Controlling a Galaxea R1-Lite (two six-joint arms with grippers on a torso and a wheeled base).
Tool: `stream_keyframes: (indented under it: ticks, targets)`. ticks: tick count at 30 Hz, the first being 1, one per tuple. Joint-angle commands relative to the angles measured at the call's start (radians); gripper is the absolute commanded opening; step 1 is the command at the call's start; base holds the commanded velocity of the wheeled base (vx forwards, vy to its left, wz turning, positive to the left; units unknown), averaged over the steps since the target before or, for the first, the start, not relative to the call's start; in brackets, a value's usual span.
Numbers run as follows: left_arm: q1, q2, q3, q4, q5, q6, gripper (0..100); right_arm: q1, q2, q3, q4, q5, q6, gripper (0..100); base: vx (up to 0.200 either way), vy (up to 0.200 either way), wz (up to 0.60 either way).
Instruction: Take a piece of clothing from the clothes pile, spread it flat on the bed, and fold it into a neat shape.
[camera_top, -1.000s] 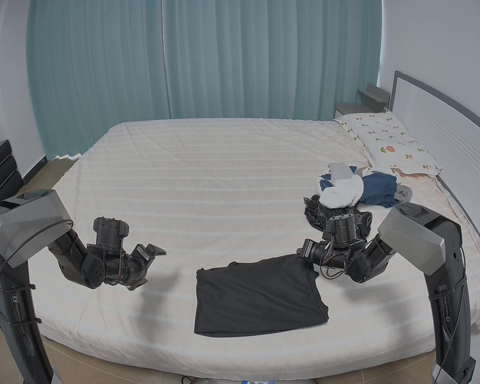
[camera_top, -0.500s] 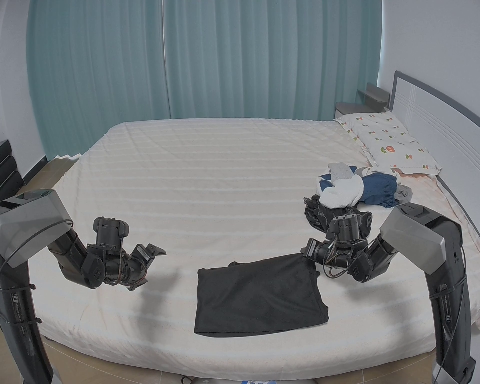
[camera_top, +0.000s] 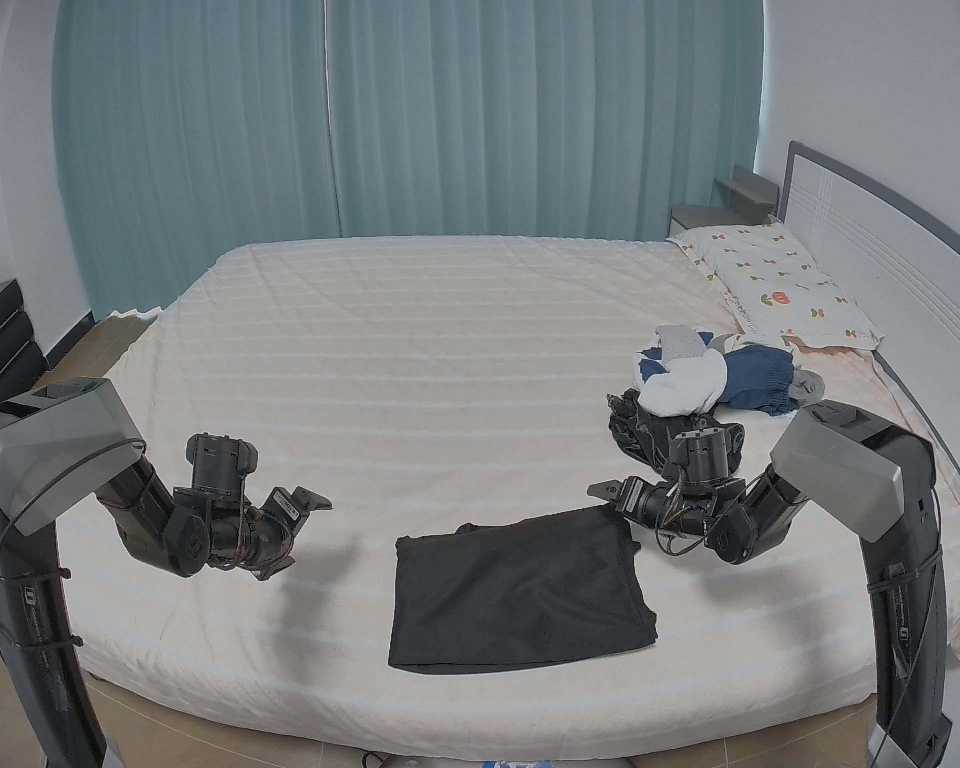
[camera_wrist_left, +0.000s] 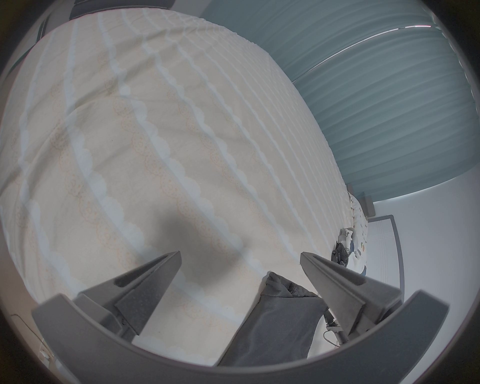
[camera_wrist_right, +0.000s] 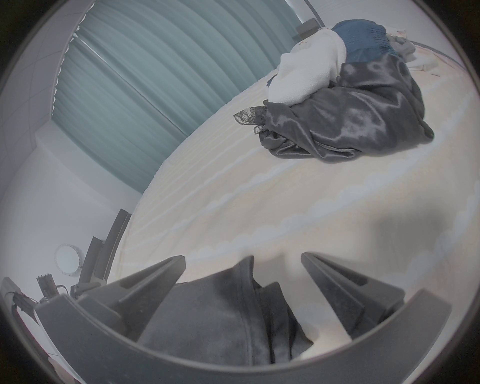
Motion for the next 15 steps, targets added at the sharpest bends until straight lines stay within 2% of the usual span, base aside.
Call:
stream_keyframes:
  ticks: [1, 4, 7, 15]
  targets:
    - [0.000, 0.002, -0.002, -0.001, 0.000, 0.000, 100, -0.012, -0.099, 0.097, -0.010, 0.010, 0.017, 100, 0.000, 0.000, 0.00]
    - [0.000, 0.002, -0.002, -0.001, 0.001, 0.000, 100, -0.024, -0.135, 0.169, -0.041, 0.013, 0.016, 100, 0.000, 0.000, 0.00]
    - [0.000, 0.002, -0.002, 0.001, 0.001, -0.002, 100, -0.032, -0.185, 0.316, -0.134, 0.036, 0.007, 100, 0.000, 0.000, 0.00]
    - [0.000, 0.000, 0.001, -0.001, 0.001, 0.000, 100, -0.013, -0.218, 0.574, -0.317, 0.082, -0.038, 100, -0.200, 0.000, 0.00]
